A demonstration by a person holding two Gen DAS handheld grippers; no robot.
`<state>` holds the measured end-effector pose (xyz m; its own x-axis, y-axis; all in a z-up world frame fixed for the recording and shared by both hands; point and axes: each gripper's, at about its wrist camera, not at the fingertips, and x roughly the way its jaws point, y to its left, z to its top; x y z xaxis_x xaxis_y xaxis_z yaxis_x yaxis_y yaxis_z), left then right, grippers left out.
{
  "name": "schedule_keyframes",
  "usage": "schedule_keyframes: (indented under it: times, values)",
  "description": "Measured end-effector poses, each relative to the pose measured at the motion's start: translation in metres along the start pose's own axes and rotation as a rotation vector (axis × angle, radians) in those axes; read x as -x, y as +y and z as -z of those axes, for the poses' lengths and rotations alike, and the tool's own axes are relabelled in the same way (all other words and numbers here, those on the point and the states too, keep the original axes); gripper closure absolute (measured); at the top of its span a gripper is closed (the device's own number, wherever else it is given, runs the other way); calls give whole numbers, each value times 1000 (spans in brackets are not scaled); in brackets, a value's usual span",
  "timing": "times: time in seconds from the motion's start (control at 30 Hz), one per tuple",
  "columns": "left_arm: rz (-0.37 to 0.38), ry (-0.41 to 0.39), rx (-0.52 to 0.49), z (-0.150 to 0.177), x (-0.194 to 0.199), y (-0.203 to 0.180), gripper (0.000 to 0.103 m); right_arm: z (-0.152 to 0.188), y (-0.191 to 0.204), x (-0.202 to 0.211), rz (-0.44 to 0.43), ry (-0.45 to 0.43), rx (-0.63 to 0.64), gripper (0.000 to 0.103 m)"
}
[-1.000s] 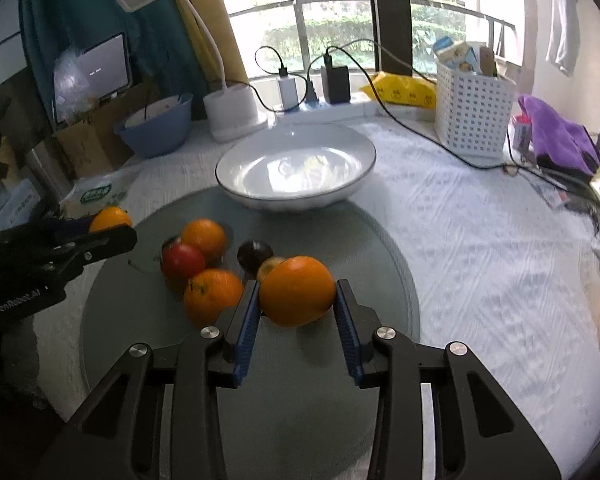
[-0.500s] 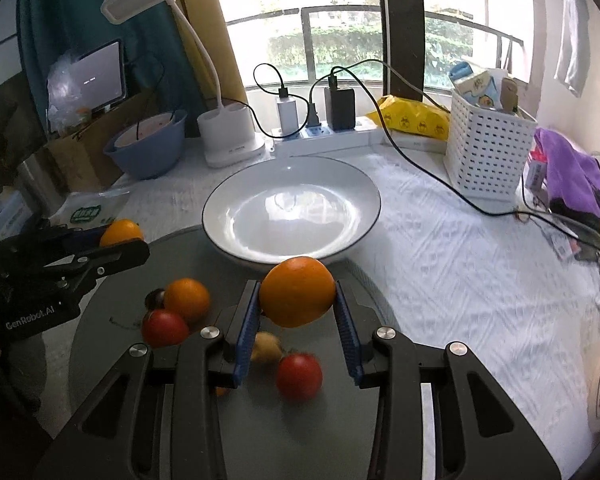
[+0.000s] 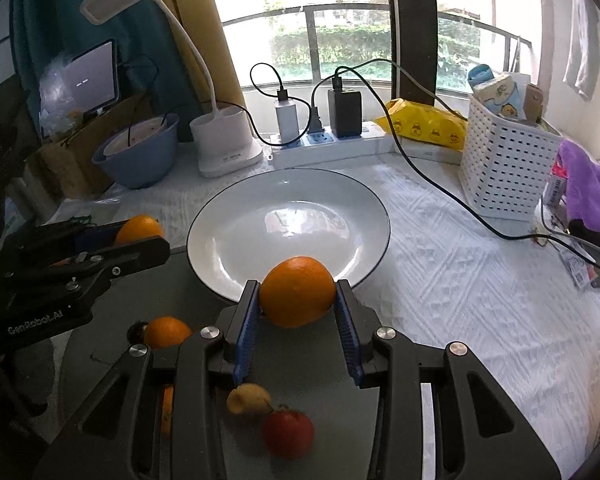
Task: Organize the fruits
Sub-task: 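Carry the left tool's orange to the white plate while the right tool carries its orange, then open the left tool over the plate while the right tool releases its orange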
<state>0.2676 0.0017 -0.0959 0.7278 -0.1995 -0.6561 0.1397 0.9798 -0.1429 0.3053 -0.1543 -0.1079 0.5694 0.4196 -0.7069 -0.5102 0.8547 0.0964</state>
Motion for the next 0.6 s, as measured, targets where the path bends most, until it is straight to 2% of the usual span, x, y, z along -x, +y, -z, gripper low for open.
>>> schedule_keyframes:
  times: [0.6]
  values:
    - [12, 41, 14, -20, -36, 6, 69, -13, -7, -26, -7, 21, -10, 64]
